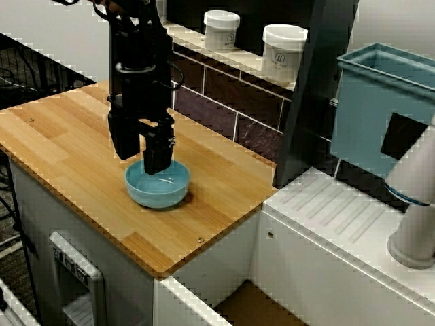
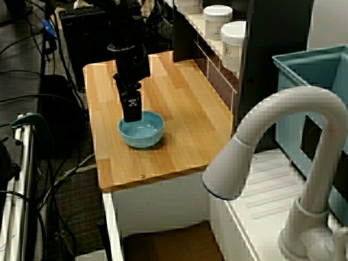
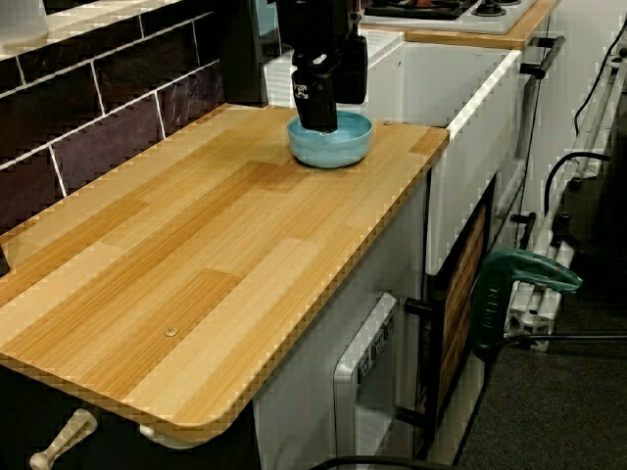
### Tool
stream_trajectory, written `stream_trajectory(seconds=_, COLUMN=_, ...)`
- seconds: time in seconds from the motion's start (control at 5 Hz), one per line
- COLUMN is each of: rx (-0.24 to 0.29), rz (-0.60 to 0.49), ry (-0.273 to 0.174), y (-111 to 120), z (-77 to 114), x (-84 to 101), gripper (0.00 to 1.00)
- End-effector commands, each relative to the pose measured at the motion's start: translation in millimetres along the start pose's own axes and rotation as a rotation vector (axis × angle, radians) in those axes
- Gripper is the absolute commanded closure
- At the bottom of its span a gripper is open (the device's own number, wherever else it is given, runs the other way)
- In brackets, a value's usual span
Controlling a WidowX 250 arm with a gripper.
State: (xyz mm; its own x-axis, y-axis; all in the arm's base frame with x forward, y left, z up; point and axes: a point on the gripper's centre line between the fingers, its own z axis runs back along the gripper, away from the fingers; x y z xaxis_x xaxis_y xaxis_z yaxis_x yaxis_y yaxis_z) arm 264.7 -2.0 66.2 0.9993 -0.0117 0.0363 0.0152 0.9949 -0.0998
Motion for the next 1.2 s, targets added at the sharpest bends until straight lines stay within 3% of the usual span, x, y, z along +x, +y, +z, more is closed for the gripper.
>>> stream_trajectory(seconds=0.0, rx=0.051, rz=0.022, ry=-0.049, y=22, z=1.2, x=16.5, gripper=0.00)
stream_trajectory(seconds=0.4, rx=0.088, rz=0.029, ry=-0.037, y=23, z=-23.6, x=13.2, gripper=0.00)
stream_trajectory(seconds=0.6, rx=0.075, rz=0.032, ry=-0.032, y=24, z=-26.8, x=12.9, gripper=1.00)
stream_trajectory(seconds=1.0, rx=0.071, rz=0.027, ry=-0.024, y=26, z=-21.2, x=13.7, gripper=1.00)
